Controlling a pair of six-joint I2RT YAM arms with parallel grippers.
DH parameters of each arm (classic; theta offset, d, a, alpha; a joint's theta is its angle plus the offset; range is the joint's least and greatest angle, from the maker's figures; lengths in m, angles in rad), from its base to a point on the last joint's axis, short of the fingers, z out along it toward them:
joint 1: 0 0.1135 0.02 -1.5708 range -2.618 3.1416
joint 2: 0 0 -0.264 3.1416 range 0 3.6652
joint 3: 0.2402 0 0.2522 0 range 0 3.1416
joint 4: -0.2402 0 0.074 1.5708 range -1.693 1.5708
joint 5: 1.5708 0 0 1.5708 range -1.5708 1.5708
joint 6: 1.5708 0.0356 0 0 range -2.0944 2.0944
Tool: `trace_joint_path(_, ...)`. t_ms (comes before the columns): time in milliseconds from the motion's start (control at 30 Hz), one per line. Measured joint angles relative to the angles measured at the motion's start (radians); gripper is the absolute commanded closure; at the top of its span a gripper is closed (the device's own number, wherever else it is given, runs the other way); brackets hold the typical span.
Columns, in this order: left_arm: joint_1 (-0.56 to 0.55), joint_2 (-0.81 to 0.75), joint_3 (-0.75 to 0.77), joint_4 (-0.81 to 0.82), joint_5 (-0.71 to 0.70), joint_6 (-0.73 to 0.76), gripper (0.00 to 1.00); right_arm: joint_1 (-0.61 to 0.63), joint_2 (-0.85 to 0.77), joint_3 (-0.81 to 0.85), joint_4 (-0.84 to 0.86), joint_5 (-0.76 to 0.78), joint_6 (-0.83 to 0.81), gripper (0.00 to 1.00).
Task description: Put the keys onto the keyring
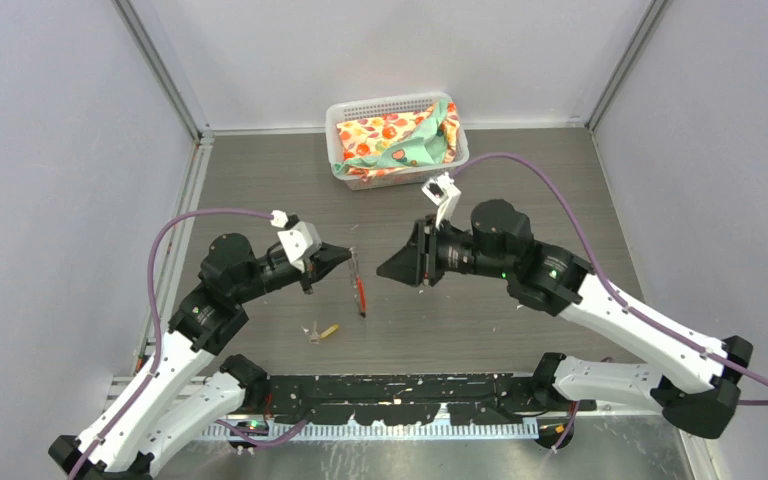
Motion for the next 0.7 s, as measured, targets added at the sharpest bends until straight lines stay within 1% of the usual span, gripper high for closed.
trace_joint_path(100, 0.008, 0.009, -0.017, -0.012, -0.119, 0.002, 1.0, 0.039, -0.075, -0.052, -0.042, 0.055, -0.089, 0.48)
trace_joint_path(167, 0.02, 0.015, -0.026, -0.023, -0.179, 0.006, 1.0, 0.095, -0.133, -0.13, -0.045, 0.105, -0.173, 0.4)
trace_joint_path(200, 0.027, 0.012, -0.029, -0.032, -0.203, 0.01, 1.0, 0.117, -0.142, -0.162, -0.052, 0.12, -0.201, 0.34)
trace_joint_path(233, 0.032, 0.008, -0.029, -0.041, -0.225, 0.018, 1.0, 0.148, -0.144, -0.199, -0.056, 0.137, -0.241, 0.3)
trace_joint_path(300, 0.043, -0.012, -0.029, -0.058, -0.272, 0.036, 1.0, 0.191, -0.112, -0.244, -0.049, 0.158, -0.301, 0.26)
trace_joint_path(367, 0.051, -0.037, -0.029, -0.071, -0.313, 0.06, 1.0, 0.223, -0.039, -0.269, -0.031, 0.172, -0.361, 0.23)
trace_joint_path(433, 0.064, -0.061, -0.028, -0.083, -0.356, 0.085, 1.0, 0.242, 0.073, -0.281, 0.013, 0.179, -0.422, 0.22)
trace_joint_path(467, 0.095, -0.084, -0.028, -0.11, -0.415, 0.121, 1.0, 0.249, 0.224, -0.284, 0.076, 0.181, -0.515, 0.21)
trace_joint_path(533, 0.105, -0.09, -0.028, -0.119, -0.429, 0.129, 1.0, 0.249, 0.265, -0.285, 0.094, 0.173, -0.556, 0.21)
trace_joint_path(567, 0.121, -0.096, -0.028, -0.134, -0.437, 0.134, 1.0, 0.248, 0.304, -0.275, 0.134, 0.159, -0.589, 0.21)
trace_joint_path(700, 0.158, -0.106, -0.028, -0.195, -0.469, 0.143, 1.0, 0.226, 0.552, -0.21, 0.364, 0.042, -0.688, 0.27)
